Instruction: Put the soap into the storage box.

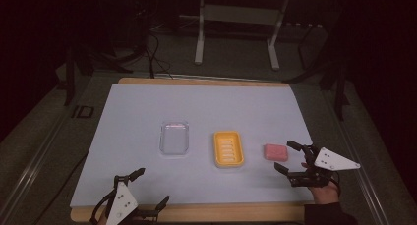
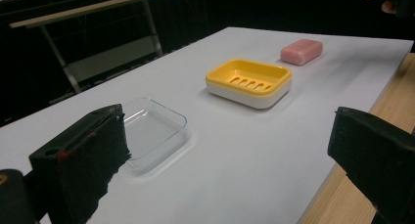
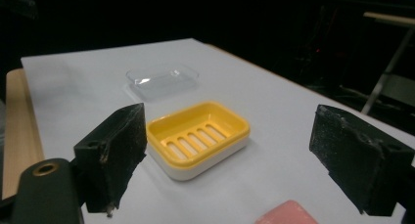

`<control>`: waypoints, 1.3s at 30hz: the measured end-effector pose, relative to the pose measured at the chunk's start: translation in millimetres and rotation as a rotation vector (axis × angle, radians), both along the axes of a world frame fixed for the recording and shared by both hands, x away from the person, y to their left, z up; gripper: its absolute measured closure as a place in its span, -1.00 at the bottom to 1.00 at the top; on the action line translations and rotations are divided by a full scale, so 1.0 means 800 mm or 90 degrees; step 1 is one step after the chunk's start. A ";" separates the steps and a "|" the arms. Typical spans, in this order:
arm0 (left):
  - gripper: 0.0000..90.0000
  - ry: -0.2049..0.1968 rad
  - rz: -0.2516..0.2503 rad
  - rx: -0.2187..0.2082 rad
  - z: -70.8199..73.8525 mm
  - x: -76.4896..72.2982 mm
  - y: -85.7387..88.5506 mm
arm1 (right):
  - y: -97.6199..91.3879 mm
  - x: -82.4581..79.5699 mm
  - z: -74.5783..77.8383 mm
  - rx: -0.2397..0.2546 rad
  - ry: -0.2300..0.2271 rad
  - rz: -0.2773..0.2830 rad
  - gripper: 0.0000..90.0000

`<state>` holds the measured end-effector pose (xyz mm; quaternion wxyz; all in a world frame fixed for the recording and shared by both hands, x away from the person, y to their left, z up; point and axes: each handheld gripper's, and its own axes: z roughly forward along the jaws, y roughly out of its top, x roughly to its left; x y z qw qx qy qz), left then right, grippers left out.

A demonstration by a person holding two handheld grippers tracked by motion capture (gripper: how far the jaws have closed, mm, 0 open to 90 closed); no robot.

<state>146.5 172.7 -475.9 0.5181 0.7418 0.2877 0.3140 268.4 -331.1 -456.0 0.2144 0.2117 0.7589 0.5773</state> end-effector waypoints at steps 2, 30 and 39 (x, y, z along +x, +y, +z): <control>-0.96 0.000 0.000 0.001 0.000 0.000 0.000 | 0.002 0.001 0.000 -0.008 0.005 0.014 -0.70; -0.96 0.000 -0.001 0.004 -0.001 0.001 -0.001 | -0.003 0.033 -0.024 -0.211 0.190 0.149 -0.69; -0.96 0.001 -0.002 0.005 -0.001 0.001 -0.002 | 0.000 0.043 -0.036 -0.323 0.276 0.121 -0.71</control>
